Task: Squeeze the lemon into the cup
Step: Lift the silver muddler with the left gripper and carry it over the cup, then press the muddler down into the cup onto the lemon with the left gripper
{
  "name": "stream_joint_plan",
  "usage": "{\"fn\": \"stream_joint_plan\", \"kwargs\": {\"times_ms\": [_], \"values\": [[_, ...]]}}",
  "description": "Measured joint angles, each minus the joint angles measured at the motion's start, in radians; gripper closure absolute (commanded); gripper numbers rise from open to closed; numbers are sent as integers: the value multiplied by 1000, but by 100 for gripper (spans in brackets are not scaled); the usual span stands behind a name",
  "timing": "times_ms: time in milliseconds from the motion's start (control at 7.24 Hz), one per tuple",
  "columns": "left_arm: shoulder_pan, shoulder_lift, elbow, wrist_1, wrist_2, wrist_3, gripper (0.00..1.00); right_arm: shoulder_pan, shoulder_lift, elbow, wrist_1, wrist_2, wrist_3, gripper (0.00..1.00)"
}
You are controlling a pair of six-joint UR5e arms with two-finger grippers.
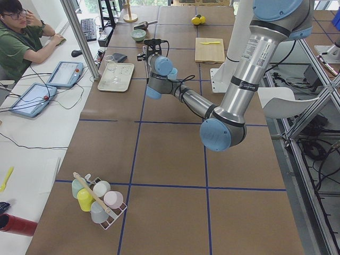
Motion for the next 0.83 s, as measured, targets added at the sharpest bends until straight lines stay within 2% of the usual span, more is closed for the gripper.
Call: {"fn": "stream_joint_plan", "kwargs": {"times_ms": [138, 414, 552, 829], "values": [[45, -14, 48, -129, 35, -18, 100, 2, -2, 0, -1, 0, 0, 0], [237, -77, 141, -330, 282, -31, 100, 8, -10, 0, 0, 0, -2, 0], [328, -125, 173, -367, 394, -31, 100, 11, -11, 0, 1, 0, -2, 0], [420, -188, 222, -386, 511, -26, 100, 13, -9, -1, 1, -1, 0, 0]]}}
